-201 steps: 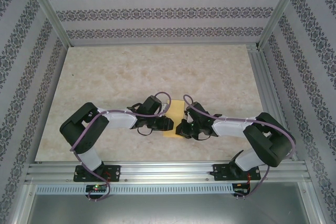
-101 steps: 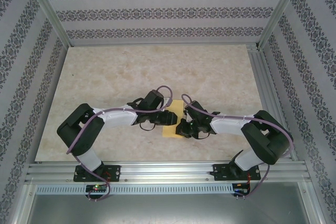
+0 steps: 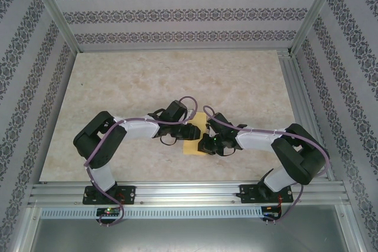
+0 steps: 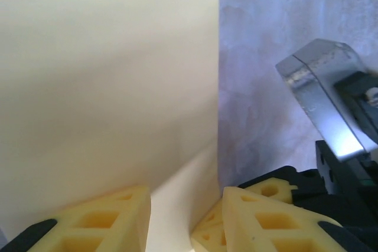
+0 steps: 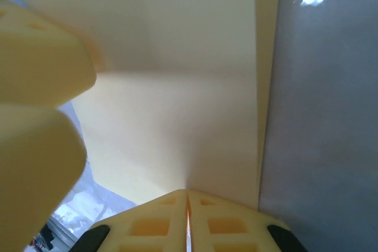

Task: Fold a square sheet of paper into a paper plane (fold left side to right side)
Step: Hold the square sheet of paper at the center of the table, then first fold the square sheet of paper in half at the center of the table.

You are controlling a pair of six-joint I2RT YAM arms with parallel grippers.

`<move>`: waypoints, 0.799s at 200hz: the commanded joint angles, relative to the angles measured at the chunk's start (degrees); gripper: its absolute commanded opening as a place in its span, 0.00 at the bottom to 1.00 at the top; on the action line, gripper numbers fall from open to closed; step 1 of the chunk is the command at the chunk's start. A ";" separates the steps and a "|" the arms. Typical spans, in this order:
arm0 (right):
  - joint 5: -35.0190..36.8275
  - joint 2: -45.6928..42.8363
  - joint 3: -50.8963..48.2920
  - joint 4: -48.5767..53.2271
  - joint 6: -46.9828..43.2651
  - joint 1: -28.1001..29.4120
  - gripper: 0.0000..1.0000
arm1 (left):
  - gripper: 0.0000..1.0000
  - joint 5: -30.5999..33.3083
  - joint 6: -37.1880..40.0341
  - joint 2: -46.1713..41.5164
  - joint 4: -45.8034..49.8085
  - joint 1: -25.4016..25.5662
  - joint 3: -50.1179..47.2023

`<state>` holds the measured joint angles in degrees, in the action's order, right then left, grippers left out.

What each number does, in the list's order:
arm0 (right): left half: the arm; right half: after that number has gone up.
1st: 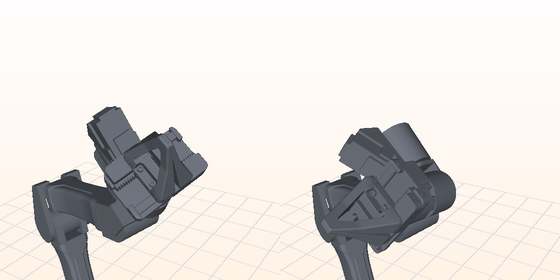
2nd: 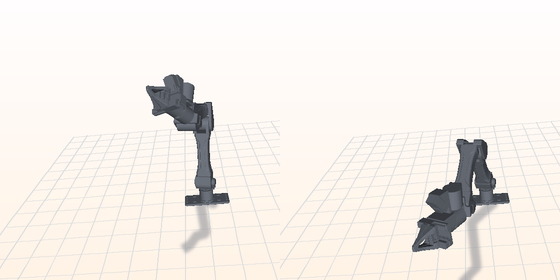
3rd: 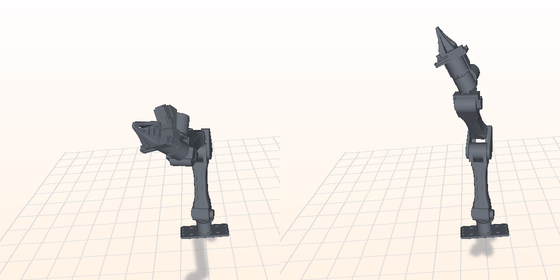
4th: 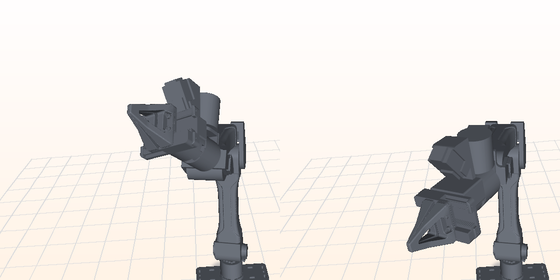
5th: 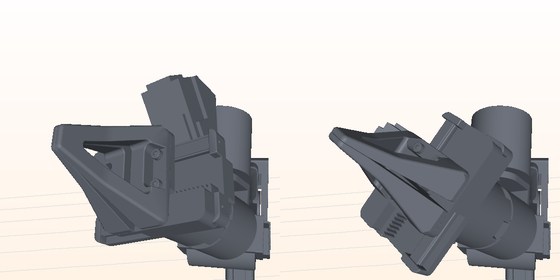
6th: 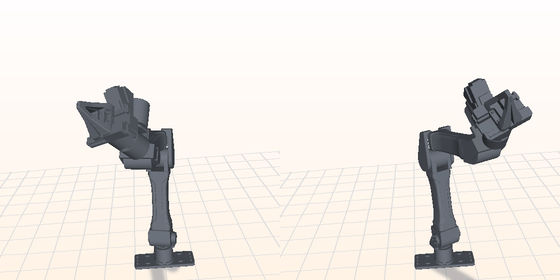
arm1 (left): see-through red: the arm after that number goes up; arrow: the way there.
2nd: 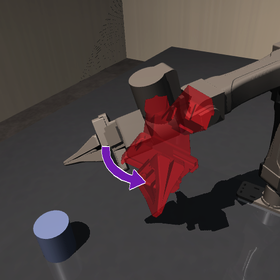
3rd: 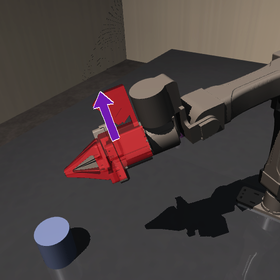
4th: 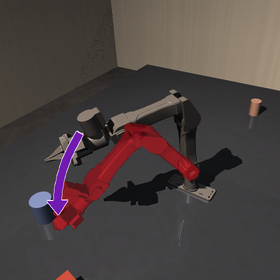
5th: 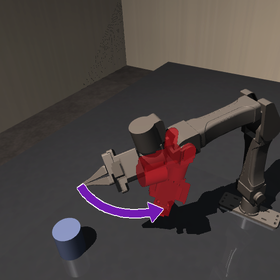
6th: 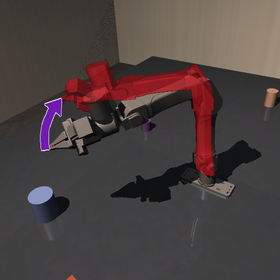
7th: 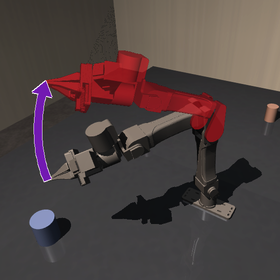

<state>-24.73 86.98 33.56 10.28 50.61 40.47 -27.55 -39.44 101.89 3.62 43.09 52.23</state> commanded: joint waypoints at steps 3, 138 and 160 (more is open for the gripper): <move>4.78 2.21 -0.40 6.31 -1.41 -0.34 0.10 | 0.38 0.90 2.53 0.64 -0.21 -1.13 -0.63; 6.80 3.41 1.67 11.75 -3.92 0.40 0.10 | 0.39 2.99 5.85 5.09 -0.66 -4.72 0.69; 6.89 3.59 1.77 11.92 -3.93 0.49 0.09 | 0.39 3.03 6.73 5.97 0.34 -5.45 2.53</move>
<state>-23.40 88.27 36.45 14.81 47.86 40.51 -28.82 -36.03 104.95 2.85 40.25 52.86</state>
